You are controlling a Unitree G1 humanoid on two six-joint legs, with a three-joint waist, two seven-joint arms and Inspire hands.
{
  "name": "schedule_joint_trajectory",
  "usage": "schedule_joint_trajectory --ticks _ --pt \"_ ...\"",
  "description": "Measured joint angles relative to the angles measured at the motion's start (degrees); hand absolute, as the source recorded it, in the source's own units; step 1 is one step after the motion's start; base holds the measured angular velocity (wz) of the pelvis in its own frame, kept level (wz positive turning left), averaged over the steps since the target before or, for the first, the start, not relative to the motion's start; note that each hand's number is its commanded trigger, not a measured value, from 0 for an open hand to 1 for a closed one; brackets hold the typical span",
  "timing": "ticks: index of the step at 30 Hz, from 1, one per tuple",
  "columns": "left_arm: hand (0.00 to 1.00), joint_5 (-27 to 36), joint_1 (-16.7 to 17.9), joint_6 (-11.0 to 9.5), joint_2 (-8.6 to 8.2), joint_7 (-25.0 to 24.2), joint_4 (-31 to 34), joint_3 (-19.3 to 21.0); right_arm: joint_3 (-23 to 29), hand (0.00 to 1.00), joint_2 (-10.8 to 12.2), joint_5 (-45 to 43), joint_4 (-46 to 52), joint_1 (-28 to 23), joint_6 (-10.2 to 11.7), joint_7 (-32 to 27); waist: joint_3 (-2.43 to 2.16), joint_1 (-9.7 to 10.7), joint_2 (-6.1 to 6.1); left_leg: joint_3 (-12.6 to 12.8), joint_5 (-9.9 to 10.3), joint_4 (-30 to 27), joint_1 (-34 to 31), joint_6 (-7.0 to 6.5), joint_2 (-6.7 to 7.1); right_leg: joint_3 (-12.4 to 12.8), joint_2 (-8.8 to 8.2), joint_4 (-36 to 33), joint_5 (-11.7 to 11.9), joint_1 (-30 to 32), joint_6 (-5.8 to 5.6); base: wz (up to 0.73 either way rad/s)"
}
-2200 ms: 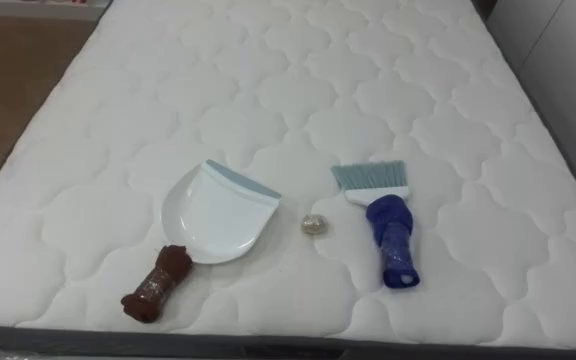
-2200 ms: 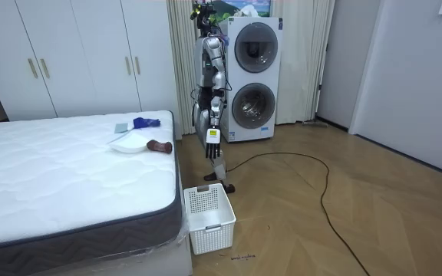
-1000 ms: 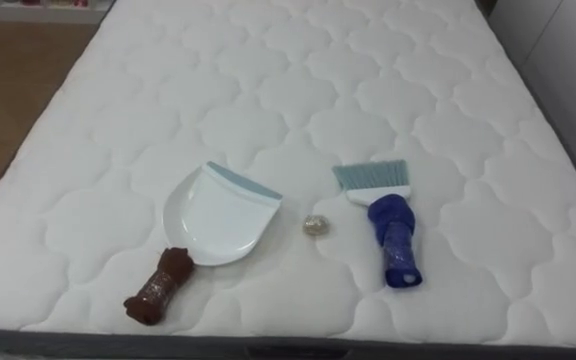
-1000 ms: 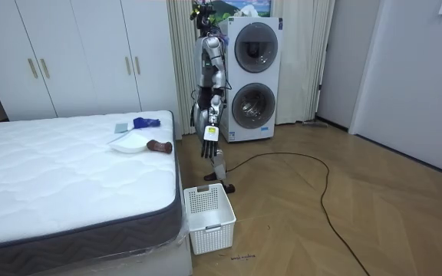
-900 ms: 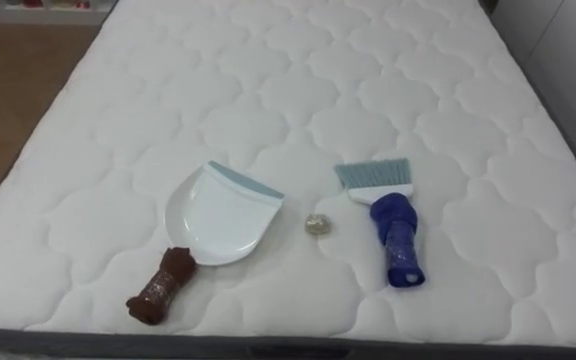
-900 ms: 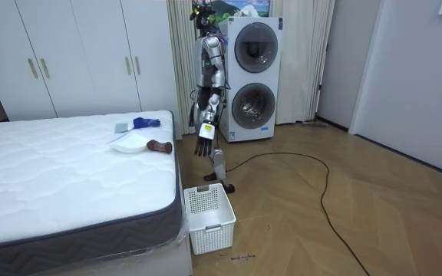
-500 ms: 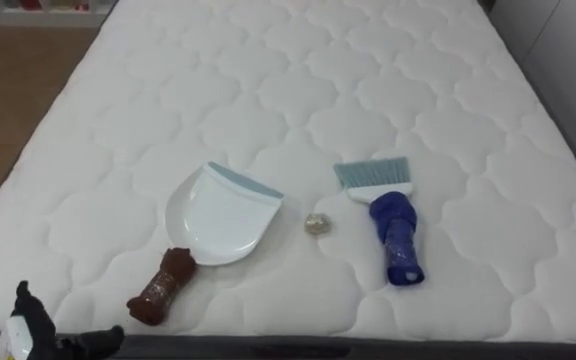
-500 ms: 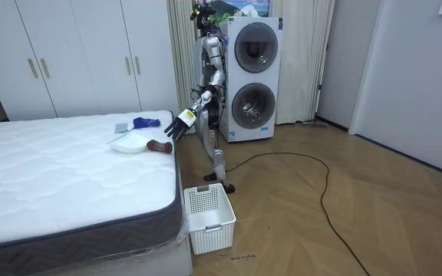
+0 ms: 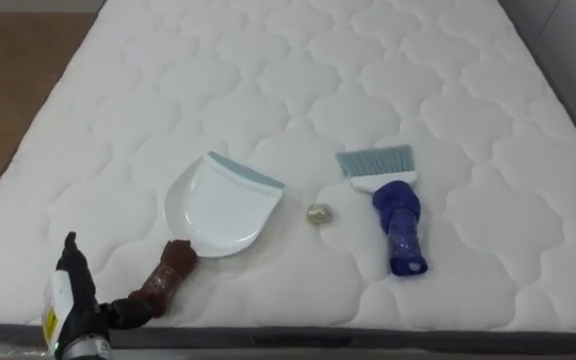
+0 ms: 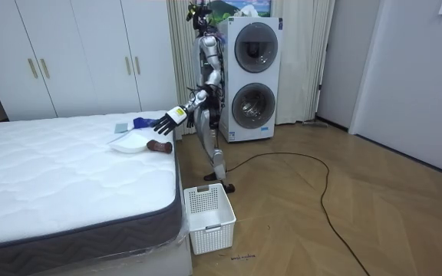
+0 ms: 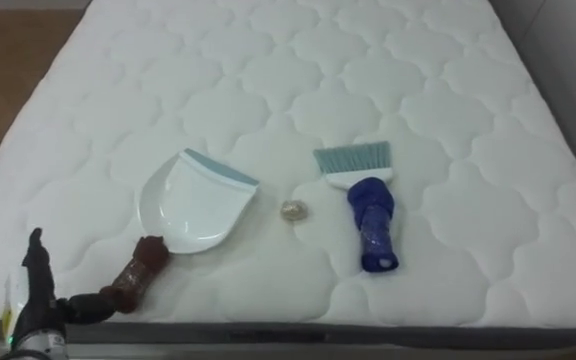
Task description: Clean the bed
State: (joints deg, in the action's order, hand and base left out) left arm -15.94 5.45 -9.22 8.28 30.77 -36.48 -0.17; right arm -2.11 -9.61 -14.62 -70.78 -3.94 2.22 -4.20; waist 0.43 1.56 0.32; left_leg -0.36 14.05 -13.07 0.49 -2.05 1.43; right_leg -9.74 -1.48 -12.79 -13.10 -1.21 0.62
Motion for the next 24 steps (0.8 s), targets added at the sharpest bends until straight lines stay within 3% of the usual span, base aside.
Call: schedule_joint_trajectory --ticks 4,11,15,19,24 --pt "0.00 0.08 -1.71 -0.15 0.00 -0.09 -2.05 -1.61 -1.13 0.00 -0.27 3.52 -0.96 0.95 0.26 0.06 0.04 0.37 -0.06 0.01 0.00 -1.32 -2.49 -0.01 -0.01 0.29 -0.05 -1.02 0.05 2.31 0.07 0.00" --pt "0.00 0.17 -6.81 -0.87 0.02 0.17 -5.33 -2.39 -2.67 0.00 -0.76 6.33 -1.85 3.46 0.28 -0.73 0.66 0.34 0.72 0.60 -0.10 -3.69 -7.69 -0.11 -0.58 0.34 -0.21 -3.82 0.33 8.00 0.41 -0.04" --pt "0.00 0.19 -8.84 -1.47 0.03 0.32 -6.73 -2.37 -3.52 0.00 -0.85 6.42 -2.61 5.03 0.33 -0.87 0.67 0.67 0.72 1.00 -0.17 -5.05 -10.69 -0.14 -0.59 0.36 -0.46 -5.62 0.36 11.30 0.44 -0.04" --pt "0.00 0.27 -11.91 -2.15 0.09 0.33 -12.54 -2.39 -4.60 0.00 -1.06 7.32 -2.61 5.25 0.74 -1.08 0.81 1.32 0.66 1.86 -0.16 -6.39 -12.32 -0.14 -0.68 0.18 -0.74 -7.37 0.35 13.13 0.44 -0.02" --pt "0.00 3.01 -17.05 -2.38 0.50 1.05 -17.74 -3.73 -6.98 0.00 -1.52 10.81 -2.85 7.48 1.17 -2.36 1.76 1.93 1.23 2.10 -0.11 -10.58 -18.19 -0.22 -0.57 0.16 -1.35 -10.75 0.37 18.51 0.49 0.01"
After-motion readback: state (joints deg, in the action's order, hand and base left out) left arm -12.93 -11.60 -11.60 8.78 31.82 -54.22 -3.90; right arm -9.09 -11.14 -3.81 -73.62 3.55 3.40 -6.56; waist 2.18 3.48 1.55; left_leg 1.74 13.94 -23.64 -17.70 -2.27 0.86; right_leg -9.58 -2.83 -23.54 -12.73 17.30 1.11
